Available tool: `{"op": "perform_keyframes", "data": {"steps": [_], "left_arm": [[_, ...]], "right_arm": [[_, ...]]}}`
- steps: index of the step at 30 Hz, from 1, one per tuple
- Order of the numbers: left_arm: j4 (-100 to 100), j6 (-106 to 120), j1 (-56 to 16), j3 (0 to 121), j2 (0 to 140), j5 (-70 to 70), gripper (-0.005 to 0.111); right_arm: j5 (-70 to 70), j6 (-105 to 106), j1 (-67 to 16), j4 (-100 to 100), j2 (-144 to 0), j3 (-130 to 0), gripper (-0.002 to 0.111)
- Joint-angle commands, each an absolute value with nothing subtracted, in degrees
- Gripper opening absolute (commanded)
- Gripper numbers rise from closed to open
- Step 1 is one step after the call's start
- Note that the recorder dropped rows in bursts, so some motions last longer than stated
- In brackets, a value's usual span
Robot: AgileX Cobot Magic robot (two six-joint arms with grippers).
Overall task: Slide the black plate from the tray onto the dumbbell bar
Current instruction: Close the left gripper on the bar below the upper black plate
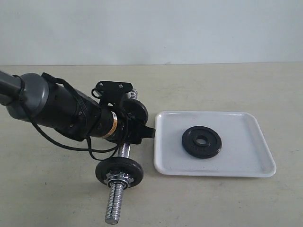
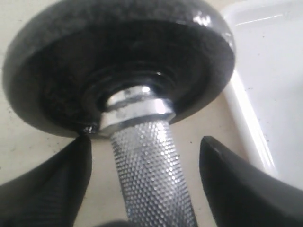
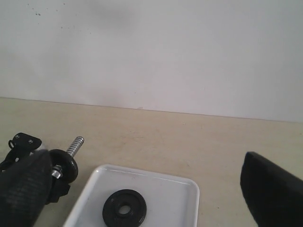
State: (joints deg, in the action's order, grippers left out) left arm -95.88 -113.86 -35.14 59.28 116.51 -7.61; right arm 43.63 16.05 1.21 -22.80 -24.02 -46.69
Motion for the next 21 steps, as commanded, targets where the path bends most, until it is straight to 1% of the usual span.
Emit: {"op": "perform_keyframes", "data": {"steps": [1,3,4,6,10,21], "left_arm": [[-96.0,-113.5,-35.2,59.6,116.6,-9.4,0.060],[-96.0,-113.5,-35.2,59.6,116.6,-9.7,0.056],[-96.0,-113.5,-35.2,59.6,116.6,-9.7,0.052],[-96.0,-113.5,-35.2,59.6,116.6,-9.7,0.039],[-98.1,-113.5,-35.2,59.6,116.6,-9.7,0.006],[-99.9,-110.7,-34.7,59.6,116.6,-10.2,0.004]], "right_arm": [[43.7,16.6,1.2,-22.8,-24.2,-46.9,0.104],[43.7,16.6,1.2,-22.8,-24.2,-46.9,0.104],[43.8,16.6,1.2,-22.8,-24.2,-46.9,0.104],[43.8,16.6,1.2,-22.8,-24.2,-46.9,0.104],[44.0,16.6,1.2,-22.8,-24.2,-46.9,0.104],[44.5,16.6,1.2,-22.8,-24.2,-46.9,0.104]]}}
